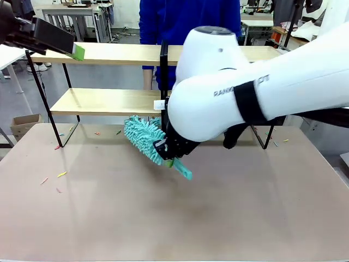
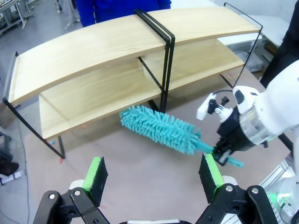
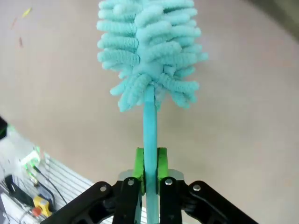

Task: Clean the shelves.
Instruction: Clean another randomly selected level of the Shelf with the Duster.

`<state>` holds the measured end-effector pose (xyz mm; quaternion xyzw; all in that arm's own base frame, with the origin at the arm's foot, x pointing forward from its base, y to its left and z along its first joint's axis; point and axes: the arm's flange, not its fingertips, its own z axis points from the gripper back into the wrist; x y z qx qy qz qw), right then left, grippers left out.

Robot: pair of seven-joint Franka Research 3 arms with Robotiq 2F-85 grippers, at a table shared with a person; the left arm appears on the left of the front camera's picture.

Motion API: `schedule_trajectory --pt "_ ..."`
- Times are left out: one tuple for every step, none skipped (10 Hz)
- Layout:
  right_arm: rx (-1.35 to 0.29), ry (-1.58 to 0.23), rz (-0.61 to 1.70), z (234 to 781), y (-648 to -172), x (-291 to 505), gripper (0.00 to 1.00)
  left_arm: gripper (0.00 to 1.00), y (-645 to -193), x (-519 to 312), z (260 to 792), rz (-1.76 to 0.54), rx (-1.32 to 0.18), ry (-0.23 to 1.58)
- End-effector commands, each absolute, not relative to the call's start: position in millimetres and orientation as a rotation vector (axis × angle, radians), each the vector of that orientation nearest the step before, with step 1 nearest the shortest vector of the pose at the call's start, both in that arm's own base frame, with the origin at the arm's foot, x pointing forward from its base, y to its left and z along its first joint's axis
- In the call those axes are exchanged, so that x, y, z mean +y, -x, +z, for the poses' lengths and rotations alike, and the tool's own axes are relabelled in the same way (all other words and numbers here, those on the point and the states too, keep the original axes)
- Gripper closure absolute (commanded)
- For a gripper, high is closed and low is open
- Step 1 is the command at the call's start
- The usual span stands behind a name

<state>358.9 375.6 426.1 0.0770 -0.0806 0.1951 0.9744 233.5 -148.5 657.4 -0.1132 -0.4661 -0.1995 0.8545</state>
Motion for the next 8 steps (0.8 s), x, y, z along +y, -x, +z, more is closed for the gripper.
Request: schedule_trajectory --pt "-0.201 -0.068 0.322 417.1 -379.6 405.4 0.88 0.0 -232.2 -147.5 656.5 -0.418 -0.983 0.235" --pt "-0.207 -0.043 0.289 418.1 -388.2 409.4 0.88 0.0 -232.2 -147.5 656.5 -0.418 -0.983 0.235" --pt "-0.197 -0.027 0.268 415.8 -398.0 414.0 0.88 0.0 -232.2 -147.5 656.5 -0.418 -0.983 0.235" --pt "-0.201 -0.036 0.247 412.8 -406.7 416.4 0.88 0.0 -232.2 -147.5 656.5 -0.418 -0.983 0.235" --pt "-0.213 -0.067 0.229 409.3 -414.8 419.4 0.88 0.0 -232.2 -147.5 656.5 -0.418 -0.983 0.235" --pt "-0.208 -0.067 0.215 403.2 -421.9 424.4 0.88 0.0 -232.2 -147.5 656.5 -0.418 -0.983 0.235" --pt "-0.199 -0.056 0.194 398.1 -428.4 428.7 0.88 0.0 -232.2 -147.5 656.5 -0.418 -0.983 0.235" --pt "-0.201 -0.066 0.17 394.7 -434.7 432.7 0.88 0.0 -232.2 -147.5 656.5 -0.418 -0.983 0.235"
